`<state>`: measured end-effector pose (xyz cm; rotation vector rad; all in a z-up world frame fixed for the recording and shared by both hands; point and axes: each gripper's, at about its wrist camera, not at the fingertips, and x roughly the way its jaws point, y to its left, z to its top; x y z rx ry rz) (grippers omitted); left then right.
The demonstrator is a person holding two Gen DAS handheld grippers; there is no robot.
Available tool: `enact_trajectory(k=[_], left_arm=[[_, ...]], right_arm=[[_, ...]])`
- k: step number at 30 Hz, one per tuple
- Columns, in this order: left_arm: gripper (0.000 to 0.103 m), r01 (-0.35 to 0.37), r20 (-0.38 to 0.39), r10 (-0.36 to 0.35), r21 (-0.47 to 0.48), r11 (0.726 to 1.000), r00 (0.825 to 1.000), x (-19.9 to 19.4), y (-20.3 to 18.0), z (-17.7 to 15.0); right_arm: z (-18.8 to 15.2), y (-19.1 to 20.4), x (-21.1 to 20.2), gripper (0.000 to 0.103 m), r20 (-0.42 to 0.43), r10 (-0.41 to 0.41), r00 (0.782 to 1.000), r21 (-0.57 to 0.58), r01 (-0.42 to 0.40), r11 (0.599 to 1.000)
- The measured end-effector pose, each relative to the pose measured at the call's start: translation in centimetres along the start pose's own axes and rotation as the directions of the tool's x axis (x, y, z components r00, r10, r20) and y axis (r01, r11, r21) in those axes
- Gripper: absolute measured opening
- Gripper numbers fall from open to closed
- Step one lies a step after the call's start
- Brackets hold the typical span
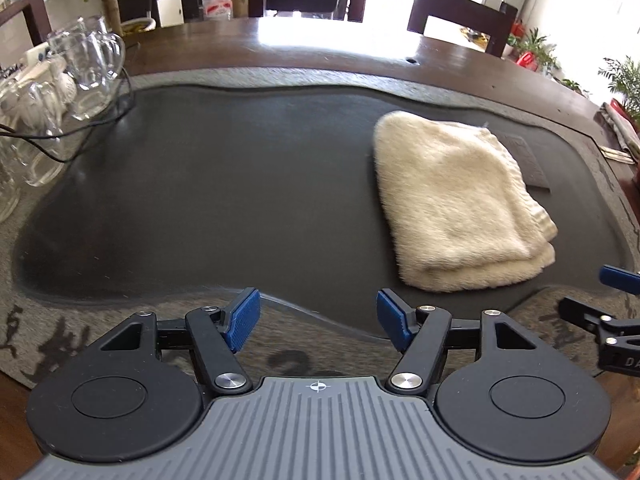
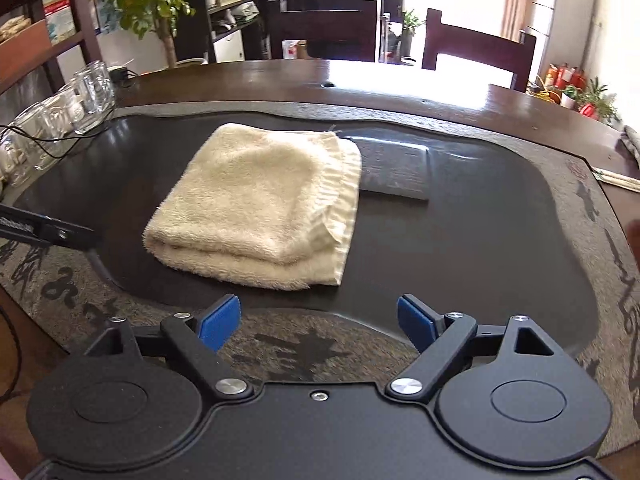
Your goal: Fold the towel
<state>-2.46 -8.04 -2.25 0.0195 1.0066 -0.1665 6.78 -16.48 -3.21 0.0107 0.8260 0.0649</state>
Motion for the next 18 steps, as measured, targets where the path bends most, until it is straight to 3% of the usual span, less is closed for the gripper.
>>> enact_trajectory(k=[18], left_arm=[[0.066,-0.044,0.059,0.045,-0.013,0.999,0.997,0.9,8.5,2.2]], right_arm=[[-0.8,-1.4,-0.9,0.088,0.040,-0.156,0.987,0.179,0.146,0.973]])
